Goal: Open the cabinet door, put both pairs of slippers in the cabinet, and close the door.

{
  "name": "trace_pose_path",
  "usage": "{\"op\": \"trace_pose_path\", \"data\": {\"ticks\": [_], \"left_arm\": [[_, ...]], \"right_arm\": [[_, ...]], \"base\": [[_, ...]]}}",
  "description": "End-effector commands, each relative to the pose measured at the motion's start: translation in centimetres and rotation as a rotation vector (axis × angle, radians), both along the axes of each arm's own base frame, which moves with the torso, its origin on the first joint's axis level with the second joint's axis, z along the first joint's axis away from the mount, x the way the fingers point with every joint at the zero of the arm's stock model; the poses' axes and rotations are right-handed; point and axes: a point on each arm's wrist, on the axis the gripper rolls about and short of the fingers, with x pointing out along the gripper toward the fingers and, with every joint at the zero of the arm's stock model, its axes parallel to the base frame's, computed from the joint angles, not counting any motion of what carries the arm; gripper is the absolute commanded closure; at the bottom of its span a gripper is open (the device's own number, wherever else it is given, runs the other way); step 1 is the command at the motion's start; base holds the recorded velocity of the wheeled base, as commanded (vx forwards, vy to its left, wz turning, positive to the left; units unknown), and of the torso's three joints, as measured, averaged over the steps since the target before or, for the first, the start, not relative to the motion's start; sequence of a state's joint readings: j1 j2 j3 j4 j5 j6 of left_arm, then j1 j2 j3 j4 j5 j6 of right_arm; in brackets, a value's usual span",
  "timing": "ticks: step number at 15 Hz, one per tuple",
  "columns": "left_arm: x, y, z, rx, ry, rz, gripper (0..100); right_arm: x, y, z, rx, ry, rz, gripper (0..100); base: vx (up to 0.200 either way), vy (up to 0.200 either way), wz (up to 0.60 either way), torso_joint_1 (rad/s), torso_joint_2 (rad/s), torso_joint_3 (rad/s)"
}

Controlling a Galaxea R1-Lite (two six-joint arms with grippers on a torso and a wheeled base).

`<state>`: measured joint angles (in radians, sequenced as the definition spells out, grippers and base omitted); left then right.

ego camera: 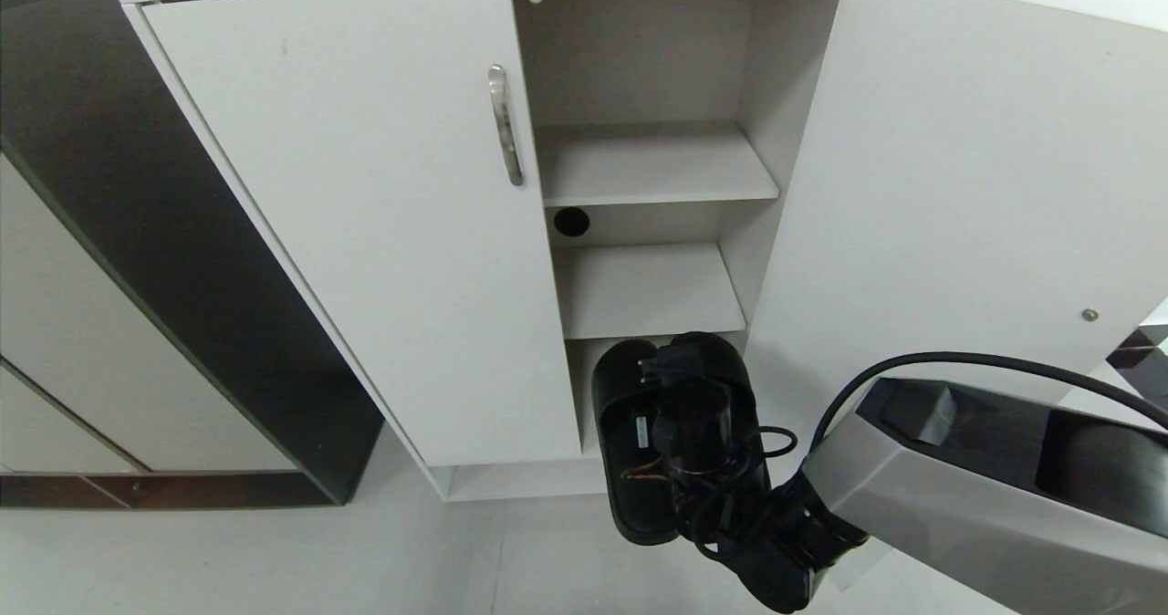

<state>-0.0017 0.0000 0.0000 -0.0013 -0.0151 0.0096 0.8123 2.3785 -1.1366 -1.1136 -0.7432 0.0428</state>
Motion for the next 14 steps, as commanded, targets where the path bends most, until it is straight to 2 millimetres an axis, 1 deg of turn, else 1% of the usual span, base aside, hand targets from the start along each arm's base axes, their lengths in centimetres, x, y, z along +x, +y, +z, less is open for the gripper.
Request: {"op": "trace_pose_path", "data": {"ticks": [1,11,14], "left_arm": [[0.01,0.0,0.01,0.001,0.001,0.0,100],[0.01,0.0,0.01,0.001,0.001,0.0,100],[0.01,0.0,0.01,-0.003,0.001,0.0,100]], "right_arm": [[0.05,-0.01,0.01,0.001,-0.001,-0.002,100],[0.06,0.0,0.01,0.005,-0.005,-0.003,100],[0.07,0.02,-0.16,0.017,-0.014,-0.002,100]], "base": [[0.2,0.0,0.0,-0.007,0.0,0.002],[0.2,0.0,0.0,0.002,0.0,0.001],[0.0,0.0,0.0,0.0,0.0,0.0]]}}
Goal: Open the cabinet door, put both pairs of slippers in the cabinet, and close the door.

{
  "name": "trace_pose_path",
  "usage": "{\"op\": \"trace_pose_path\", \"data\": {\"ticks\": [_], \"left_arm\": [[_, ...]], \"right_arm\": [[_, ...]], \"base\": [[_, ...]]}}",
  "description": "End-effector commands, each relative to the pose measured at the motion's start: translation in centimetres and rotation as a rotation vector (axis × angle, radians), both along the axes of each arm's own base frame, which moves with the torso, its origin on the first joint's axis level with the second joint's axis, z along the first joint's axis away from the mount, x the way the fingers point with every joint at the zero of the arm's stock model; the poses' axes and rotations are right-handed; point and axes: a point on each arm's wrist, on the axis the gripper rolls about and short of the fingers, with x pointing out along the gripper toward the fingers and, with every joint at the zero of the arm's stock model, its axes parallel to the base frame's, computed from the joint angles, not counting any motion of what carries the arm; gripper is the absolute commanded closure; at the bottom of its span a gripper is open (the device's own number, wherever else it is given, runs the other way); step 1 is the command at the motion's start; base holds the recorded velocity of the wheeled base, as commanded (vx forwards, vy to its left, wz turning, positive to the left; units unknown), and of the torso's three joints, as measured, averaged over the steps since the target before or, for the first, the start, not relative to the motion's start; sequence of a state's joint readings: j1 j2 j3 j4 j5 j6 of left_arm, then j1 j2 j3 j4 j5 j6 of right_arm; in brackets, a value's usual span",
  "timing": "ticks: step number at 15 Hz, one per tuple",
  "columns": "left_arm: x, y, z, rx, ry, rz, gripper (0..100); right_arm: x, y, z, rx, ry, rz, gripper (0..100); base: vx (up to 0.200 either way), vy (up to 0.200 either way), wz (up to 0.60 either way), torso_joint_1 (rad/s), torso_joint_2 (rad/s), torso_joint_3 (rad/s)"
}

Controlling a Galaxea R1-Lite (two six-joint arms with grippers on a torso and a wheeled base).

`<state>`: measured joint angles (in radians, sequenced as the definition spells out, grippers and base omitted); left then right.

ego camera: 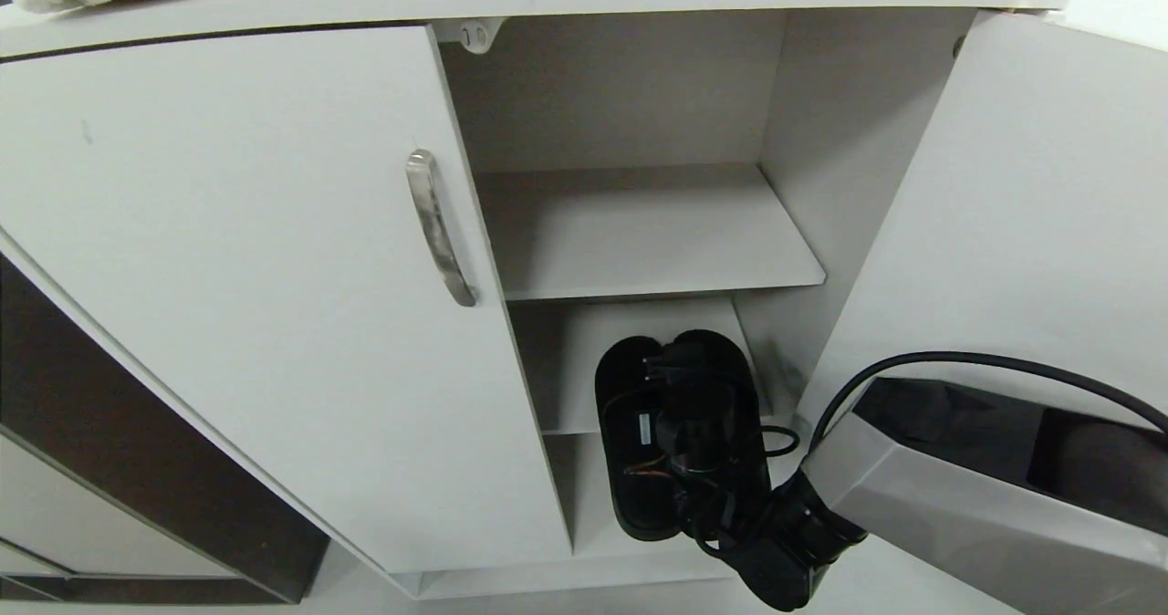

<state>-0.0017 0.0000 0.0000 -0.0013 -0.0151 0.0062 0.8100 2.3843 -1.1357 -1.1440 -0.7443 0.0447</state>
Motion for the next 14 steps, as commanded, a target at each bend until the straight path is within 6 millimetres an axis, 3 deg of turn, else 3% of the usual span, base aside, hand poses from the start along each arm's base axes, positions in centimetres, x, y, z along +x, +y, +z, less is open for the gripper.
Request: {"op": "trace_pose_path", "data": {"ticks": [1,4,14], "left_arm": [[0.0,0.0,0.0,0.0,0.001,0.0,100],[0.0,0.0,0.0,0.002,0.001,0.0,100],[0.0,0.0,0.0,0.003,0.001,0.0,100]], "right_arm": [[0.0,0.1,-0.3,-0.003,0.003,0.002,100],[0.5,0.1,-1.4,-0.014,0.014,0.0,100],[9.0,0.7,0.4,0.054,-0.053,-0.043,100]], "base": [[0.0,0.0,0.0,0.0,0.0,0.0],[0.0,0.0,0.0,0.0,0.0,0.0],[0.0,0.0,0.0,0.0,0.0,0.0]]}}
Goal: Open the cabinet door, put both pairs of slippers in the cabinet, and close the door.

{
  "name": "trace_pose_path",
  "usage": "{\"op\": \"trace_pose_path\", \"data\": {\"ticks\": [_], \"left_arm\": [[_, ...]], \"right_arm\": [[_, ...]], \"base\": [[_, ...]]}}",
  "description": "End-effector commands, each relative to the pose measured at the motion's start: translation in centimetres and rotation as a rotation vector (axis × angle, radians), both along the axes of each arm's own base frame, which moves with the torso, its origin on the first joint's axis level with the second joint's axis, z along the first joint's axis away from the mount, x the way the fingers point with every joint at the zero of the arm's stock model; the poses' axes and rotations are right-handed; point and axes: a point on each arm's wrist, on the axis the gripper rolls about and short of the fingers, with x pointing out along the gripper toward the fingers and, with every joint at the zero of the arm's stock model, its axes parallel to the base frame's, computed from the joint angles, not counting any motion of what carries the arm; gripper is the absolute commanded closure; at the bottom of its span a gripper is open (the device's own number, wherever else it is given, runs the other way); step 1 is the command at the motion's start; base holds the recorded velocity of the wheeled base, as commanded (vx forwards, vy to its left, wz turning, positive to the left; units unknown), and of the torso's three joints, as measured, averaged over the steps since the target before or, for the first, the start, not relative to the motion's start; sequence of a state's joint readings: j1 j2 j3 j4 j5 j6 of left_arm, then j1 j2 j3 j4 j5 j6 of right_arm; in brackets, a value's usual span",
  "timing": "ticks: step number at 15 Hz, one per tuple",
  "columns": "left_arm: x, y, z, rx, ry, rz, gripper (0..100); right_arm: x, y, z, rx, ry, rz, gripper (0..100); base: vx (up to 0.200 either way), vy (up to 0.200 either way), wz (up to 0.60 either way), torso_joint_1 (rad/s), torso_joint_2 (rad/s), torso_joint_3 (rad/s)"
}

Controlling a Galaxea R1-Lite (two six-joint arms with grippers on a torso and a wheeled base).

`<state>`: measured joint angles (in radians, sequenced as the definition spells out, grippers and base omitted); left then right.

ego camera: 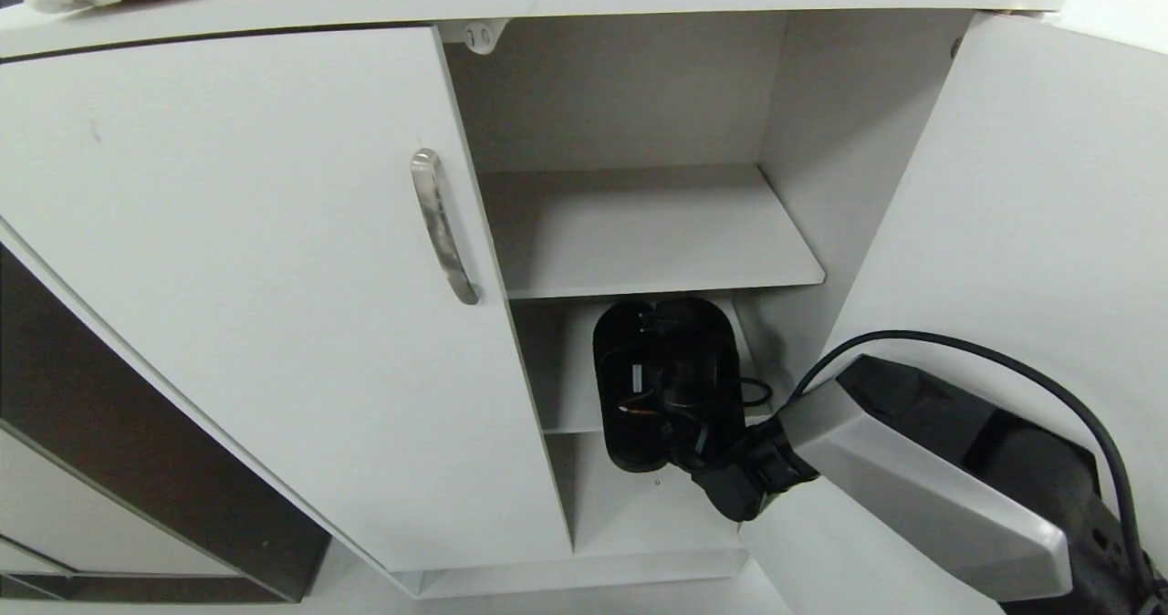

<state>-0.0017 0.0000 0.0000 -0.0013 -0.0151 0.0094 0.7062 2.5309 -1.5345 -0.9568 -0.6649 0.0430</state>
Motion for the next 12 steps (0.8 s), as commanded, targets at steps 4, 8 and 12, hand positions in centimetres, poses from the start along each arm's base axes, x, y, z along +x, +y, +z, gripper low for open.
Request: {"op": "trace_pose_path", "data": {"ticks": [4,8,12], "left_arm": [[0.0,0.0,0.0,-0.002,0.001,0.0,100],[0.0,0.0,0.0,-0.002,0.001,0.0,100],[0.0,0.0,0.0,-0.002,0.001,0.0,100]], "right_arm": [[3.0,0.4,-0.2,0.019,-0.021,-0.032,100],[3.1,0.5,-0.3,0.011,-0.012,-0.032,100],[3.5,0.1,-0.9,0.001,0.004,-0.041,100]], "base": [[0.0,0.0,0.0,0.0,0.0,0.0],[0.0,0.0,0.0,0.0,0.0,0.0],[0.0,0.0,0.0,0.0,0.0,0.0]]}}
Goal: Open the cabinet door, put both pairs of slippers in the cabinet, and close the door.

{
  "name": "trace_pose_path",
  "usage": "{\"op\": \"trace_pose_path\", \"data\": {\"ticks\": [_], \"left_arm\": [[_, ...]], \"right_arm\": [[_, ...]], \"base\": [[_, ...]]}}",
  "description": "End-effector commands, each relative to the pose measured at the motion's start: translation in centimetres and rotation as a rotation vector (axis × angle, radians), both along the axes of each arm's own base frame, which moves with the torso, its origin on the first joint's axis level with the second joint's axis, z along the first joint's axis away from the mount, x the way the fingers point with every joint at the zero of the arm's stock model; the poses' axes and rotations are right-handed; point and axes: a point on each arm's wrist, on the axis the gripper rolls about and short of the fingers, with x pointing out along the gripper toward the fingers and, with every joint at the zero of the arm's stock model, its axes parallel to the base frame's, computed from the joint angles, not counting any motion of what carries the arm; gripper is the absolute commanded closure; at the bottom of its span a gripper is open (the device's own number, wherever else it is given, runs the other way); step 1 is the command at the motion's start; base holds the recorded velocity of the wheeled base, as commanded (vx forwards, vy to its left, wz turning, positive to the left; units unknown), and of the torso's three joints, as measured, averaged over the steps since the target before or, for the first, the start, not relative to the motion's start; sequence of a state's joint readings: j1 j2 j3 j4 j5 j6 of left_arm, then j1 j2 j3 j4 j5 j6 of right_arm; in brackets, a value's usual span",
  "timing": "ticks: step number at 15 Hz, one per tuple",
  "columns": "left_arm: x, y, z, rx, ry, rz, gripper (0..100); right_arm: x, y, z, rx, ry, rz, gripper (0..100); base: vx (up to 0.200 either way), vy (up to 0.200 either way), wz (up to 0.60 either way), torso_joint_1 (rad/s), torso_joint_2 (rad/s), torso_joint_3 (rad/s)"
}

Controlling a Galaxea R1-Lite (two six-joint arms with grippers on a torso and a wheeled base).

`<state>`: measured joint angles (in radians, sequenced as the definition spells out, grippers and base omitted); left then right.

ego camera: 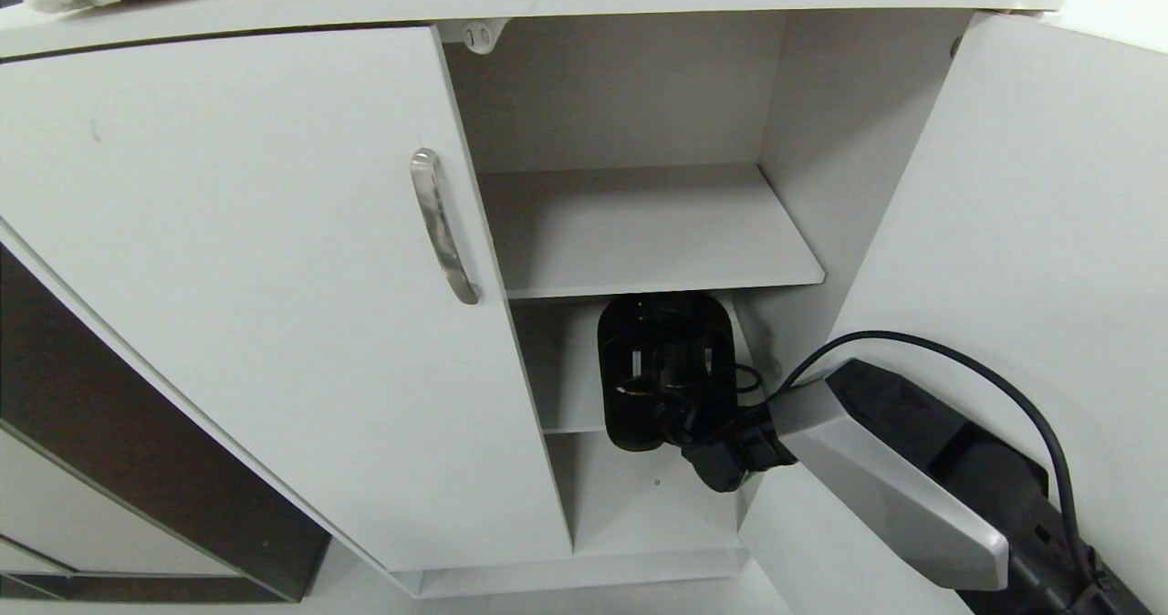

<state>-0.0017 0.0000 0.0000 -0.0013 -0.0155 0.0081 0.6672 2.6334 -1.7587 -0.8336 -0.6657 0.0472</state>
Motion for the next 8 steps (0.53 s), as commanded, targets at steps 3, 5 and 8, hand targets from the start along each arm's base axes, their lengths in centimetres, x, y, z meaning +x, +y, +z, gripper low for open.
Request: {"op": "trace_pose_path", "data": {"ticks": [3,5,8], "left_arm": [[0.0,0.0,0.0,0.0,0.001,0.0,100],[0.0,0.0,0.0,-0.002,0.001,0.0,100],[0.0,0.0,0.0,0.0,0.001,0.0,100]], "right_arm": [[0.1,0.0,-0.2,-0.001,0.001,-0.001,0],[-0.1,-0.1,-0.1,-0.004,0.004,-0.005,0],[-2.3,-0.6,-0.1,-0.022,0.023,0.009,0]], "base": [[0.0,0.0,0.0,0.0,0.0,0.0],[0.0,0.0,0.0,0.0,0.0,0.0],[0.0,0.0,0.0,0.0,0.0,0.0]]}}
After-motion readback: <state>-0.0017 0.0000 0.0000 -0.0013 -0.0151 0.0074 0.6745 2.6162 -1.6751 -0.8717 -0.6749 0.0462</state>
